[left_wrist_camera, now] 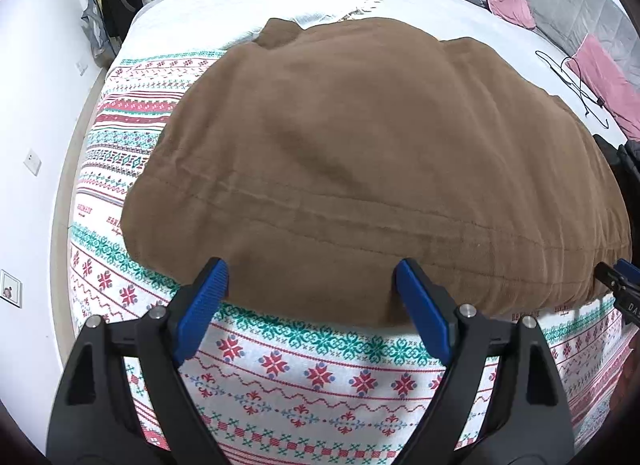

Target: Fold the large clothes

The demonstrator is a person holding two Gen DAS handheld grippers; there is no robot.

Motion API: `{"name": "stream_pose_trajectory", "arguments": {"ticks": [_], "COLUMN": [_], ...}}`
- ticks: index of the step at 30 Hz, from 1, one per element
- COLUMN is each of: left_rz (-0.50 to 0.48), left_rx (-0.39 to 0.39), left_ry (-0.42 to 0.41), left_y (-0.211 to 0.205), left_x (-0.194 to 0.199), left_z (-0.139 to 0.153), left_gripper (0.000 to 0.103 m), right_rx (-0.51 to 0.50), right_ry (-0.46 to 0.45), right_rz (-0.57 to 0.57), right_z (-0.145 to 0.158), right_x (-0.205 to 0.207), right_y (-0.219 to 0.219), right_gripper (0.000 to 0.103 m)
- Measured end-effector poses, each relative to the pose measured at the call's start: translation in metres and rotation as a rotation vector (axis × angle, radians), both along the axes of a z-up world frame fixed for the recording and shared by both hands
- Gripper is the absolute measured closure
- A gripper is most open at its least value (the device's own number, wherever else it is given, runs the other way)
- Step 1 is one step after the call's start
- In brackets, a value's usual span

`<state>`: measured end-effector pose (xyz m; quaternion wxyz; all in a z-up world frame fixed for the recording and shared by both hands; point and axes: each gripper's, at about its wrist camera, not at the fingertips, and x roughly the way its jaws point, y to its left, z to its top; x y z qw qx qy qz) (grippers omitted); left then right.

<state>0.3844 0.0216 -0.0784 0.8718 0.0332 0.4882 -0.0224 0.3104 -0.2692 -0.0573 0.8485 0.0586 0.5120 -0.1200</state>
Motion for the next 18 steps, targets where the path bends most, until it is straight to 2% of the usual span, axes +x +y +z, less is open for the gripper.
{"name": "stream_pose_trajectory", "arguments": {"ticks": [9,14,18], "left_rz": [0.009,0.005,0.007], "left_rx": [-0.042,-0.036,-0.023], "left_ry": [0.016,0.019,0.015], "left_y": [0.008,0.007,0.005], "left_x": [0.009,0.013,0.013], "left_z": [-0.005,-0.009,-0.01], "left_gripper": [0.016,0.016,0.016], "right_rx": [0.06,0.24,0.279], "right_ry": [0.034,0.004,-0.008], "right_rz": [-0.126,-0.24,-0.265], "right_z": [-0.005,-0.011,-0.014], "right_x": [-0.012,-0.019,-0.022], "right_y": [-0.025,-0.054,-0.062], "right_gripper": [0.027,0.025,0.025]}}
